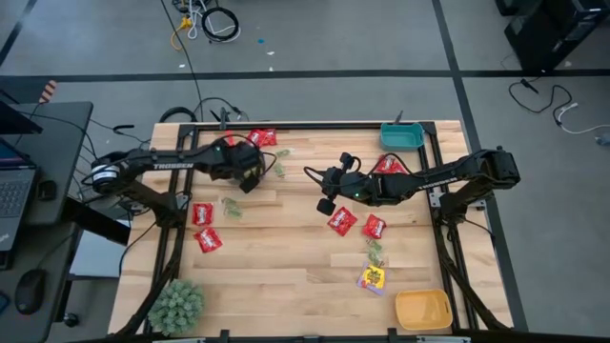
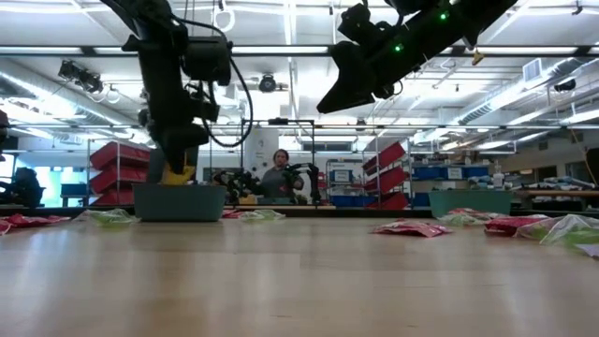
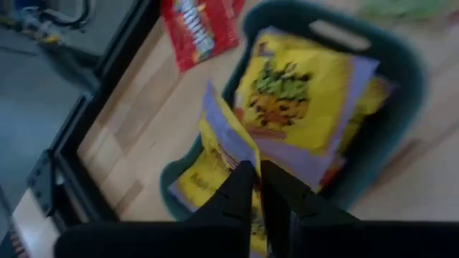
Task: Sort candy
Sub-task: Put the yellow candy into the dark blue bin
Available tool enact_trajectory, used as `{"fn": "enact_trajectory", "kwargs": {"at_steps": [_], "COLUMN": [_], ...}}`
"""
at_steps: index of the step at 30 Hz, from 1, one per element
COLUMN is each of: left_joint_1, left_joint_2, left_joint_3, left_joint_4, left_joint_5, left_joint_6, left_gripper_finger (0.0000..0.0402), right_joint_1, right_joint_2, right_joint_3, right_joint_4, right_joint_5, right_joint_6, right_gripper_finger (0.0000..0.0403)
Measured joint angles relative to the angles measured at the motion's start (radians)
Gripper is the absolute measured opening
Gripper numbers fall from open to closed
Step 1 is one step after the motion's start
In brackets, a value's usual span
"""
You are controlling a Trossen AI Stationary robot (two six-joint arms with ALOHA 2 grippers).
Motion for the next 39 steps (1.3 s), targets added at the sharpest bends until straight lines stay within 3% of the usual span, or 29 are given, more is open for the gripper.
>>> {"fn": "enact_trajectory", "kwargs": {"at_steps": [7, 12, 15, 18, 20, 24, 28, 39], "left_joint_1": [-0.003, -0.003, -0.003, 0.017, 0.039, 0.091, 0.131, 0.138], "left_joint_2": [0.0, -0.005, -0.033, -0.066, -0.08, -0.087, -0.086, -0.086], "left_joint_3": [0.04, 0.04, 0.04, 0.026, 0.0, -0.072, -0.145, -0.266], "left_joint_4": [0.041, 0.056, 0.053, 0.045, 0.061, 0.111, 0.241, 0.442], "left_joint_5": [0.101, 0.106, 0.075, 0.082, 0.111, 0.163, 0.244, 0.293], "left_joint_6": [0.063, 0.133, 0.158, 0.159, 0.159, 0.169, 0.193, 0.219], "left_gripper_finger": [0.0093, 0.0123, 0.0097, 0.0032, 0.001, 0.0004, 0.0002, 0.0001], "right_joint_1": [0.0, 0.0, 0.0, -0.001, -0.007, -0.016, -0.016, -0.029], "right_joint_2": [0.0, 0.0, 0.0, 0.0, 0.0, 0.0, 0.0, 0.0], "right_joint_3": [0.0, 0.0, -0.001, -0.001, -0.001, -0.001, -0.001, -0.001], "right_joint_4": [-0.009, -0.039, -0.06, -0.087, -0.102, -0.105, -0.104, -0.097], "right_joint_5": [0.0, 0.0, -0.001, -0.036, -0.085, -0.186, -0.206, -0.237], "right_joint_6": [0.0, 0.002, 0.0, 0.003, 0.01, 0.026, 0.034, 0.044], "right_gripper_finger": [0.008, 0.008, 0.0079, 0.0065, 0.0045, 0.0006, 0.0004, 0.0001]}}
